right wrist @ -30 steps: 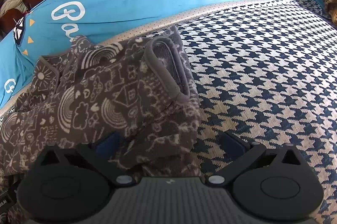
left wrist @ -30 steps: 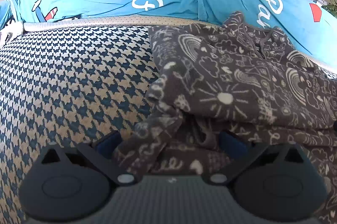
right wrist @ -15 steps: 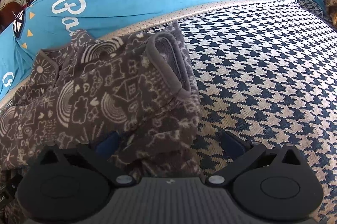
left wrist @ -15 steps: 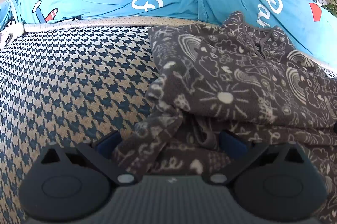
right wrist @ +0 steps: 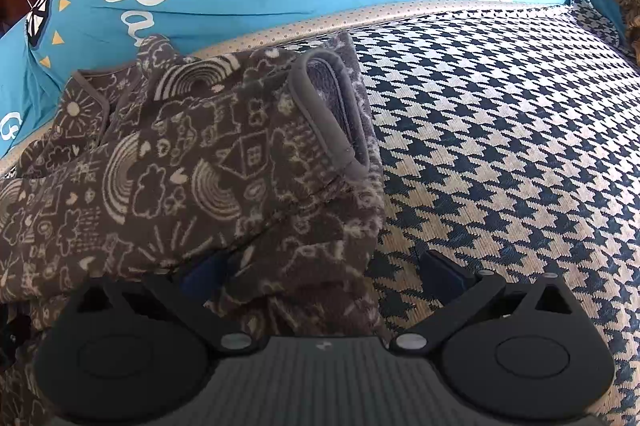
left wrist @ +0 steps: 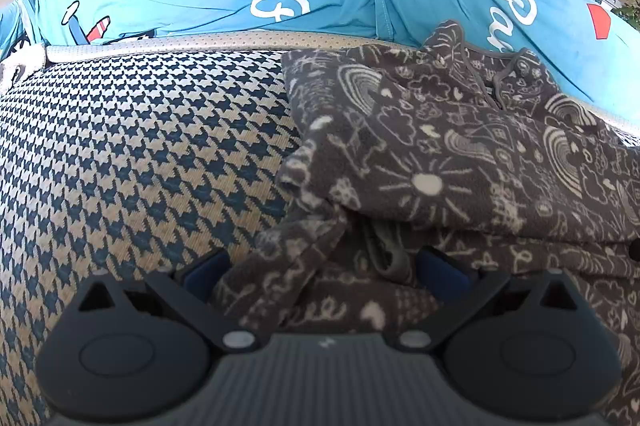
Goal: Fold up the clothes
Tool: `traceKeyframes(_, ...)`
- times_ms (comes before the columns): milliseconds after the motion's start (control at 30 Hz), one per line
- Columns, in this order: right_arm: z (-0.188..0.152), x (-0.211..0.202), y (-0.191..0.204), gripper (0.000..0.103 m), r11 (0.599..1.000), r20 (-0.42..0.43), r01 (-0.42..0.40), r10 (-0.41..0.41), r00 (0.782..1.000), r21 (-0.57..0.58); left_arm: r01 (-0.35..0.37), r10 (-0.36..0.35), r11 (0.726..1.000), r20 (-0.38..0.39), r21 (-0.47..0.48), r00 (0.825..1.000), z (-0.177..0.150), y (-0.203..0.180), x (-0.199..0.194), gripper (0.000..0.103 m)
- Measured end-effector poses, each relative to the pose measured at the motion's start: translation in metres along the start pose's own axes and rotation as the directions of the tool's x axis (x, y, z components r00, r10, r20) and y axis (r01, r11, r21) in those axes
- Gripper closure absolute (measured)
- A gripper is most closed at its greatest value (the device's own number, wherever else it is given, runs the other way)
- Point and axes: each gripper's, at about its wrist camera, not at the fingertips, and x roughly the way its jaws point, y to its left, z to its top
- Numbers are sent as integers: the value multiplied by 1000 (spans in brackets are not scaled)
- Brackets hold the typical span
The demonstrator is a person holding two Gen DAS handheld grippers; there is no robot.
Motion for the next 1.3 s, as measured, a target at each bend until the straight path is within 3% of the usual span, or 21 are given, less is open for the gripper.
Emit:
traceKeyframes(500,-3,-2,1,0,1000,8,-9,9,1000,-29,-2,2,1000,-19,6,1000,0,1,-5,0)
traceKeyframes(900,-2,-14,-12,0,994,-1,-105,105,994,21,-6,7,999,-3,38,1000,0,-10,-25,0)
traceKeyframes(1300,1,-31,-25,0,983,54,-175,172,984,61,19,-21,998,32,67,999,1,-26,-44,0)
